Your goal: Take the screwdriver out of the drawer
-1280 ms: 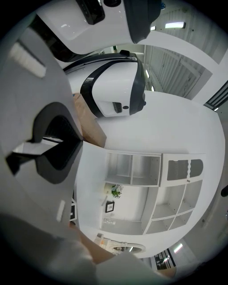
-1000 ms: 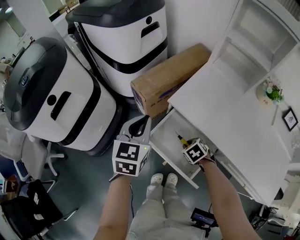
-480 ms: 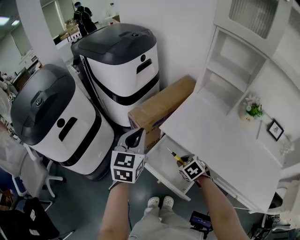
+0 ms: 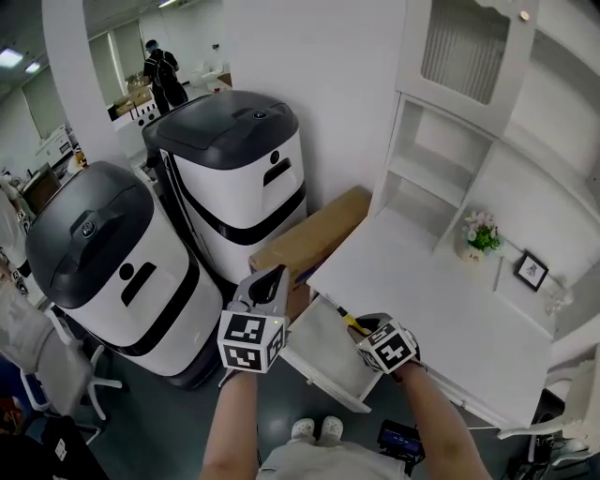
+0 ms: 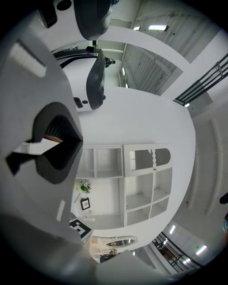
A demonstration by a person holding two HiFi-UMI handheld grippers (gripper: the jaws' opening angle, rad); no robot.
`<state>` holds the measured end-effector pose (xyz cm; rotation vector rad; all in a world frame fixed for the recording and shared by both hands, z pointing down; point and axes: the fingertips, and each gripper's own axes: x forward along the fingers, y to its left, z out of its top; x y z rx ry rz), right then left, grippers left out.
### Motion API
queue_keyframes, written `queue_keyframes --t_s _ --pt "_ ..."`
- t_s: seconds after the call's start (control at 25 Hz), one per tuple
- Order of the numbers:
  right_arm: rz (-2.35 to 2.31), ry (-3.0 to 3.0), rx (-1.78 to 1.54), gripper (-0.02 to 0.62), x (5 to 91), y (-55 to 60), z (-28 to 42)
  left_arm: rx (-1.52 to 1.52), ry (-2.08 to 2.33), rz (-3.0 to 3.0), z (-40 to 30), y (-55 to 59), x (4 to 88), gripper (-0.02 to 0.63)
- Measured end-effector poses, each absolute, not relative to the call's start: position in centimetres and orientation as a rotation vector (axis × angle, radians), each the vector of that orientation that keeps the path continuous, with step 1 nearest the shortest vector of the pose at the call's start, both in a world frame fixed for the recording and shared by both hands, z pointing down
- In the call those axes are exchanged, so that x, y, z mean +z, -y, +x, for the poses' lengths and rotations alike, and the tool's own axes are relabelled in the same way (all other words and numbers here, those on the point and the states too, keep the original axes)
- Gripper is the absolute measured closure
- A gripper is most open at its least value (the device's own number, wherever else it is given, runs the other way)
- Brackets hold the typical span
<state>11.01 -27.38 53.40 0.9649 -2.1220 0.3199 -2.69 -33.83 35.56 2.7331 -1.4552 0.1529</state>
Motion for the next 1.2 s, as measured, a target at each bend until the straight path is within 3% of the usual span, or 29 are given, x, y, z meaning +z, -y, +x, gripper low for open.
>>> queue_keyframes --t_s 1.2 --pt "1.723 2.391 -0.179 0.515 24.9 25.7 18.7 -0.226 1.567 3.014 1.1 30.5 20.4 0.6"
